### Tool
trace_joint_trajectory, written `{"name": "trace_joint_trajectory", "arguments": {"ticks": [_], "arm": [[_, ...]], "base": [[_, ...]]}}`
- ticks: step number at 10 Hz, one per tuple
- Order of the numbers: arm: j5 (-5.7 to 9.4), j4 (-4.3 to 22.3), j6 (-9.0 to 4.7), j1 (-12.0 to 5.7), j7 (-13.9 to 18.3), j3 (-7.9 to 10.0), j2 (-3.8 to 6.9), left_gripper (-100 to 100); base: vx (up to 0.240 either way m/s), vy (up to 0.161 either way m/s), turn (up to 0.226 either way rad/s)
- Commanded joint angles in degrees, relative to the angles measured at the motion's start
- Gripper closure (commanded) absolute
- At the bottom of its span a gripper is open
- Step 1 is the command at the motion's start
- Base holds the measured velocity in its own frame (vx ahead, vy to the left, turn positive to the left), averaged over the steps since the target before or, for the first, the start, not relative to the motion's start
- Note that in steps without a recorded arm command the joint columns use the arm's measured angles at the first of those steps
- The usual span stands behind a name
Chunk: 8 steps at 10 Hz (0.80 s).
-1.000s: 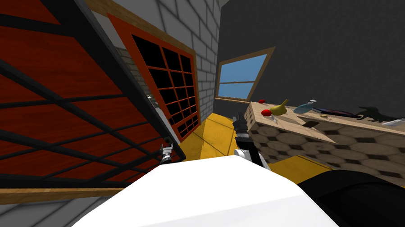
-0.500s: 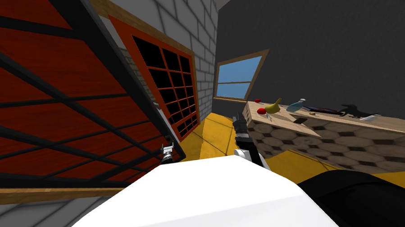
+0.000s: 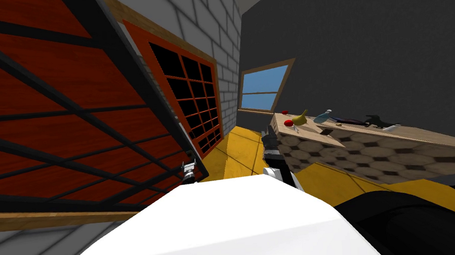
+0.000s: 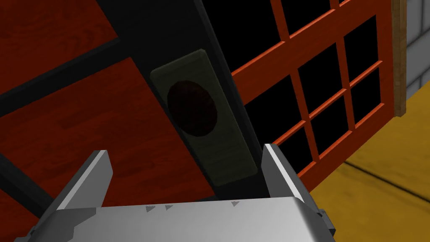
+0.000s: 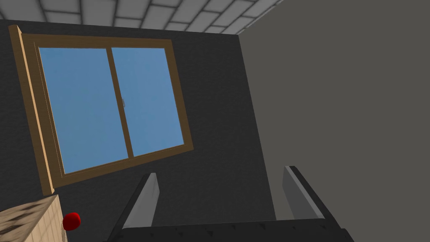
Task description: Pull the door open
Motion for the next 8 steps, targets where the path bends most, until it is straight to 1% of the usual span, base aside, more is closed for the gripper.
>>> {"name": "trace_joint_trajectory", "arguments": {"ticks": [1, 2, 3, 6, 7, 8], "arm": [[0.99, 0.1, -0.04, -0.28, 2.8, -0.44, -0.12, -100], [1.76, 0.1, -0.03, -0.48, 4.4, -0.78, -0.25, -100], [1.76, 0.1, -0.03, -0.48, 4.9, -0.78, -0.25, -100], [3.85, 0.1, -0.01, -1.05, 10.2, -1.72, -0.6, -100], [3.85, 0.1, -0.01, -1.05, 10.6, -1.72, -0.6, -100], [4.4, 0.1, 0.0, -1.2, 12.2, -1.96, -0.71, -100]], "base": [[-0.069, 0.016, -0.042], [-0.087, 0.02, -0.095], [-0.062, 0.013, -0.03], [-0.078, 0.011, -0.061], [-0.074, 0.01, -0.022], [-0.059, 0.012, -0.028]]}}
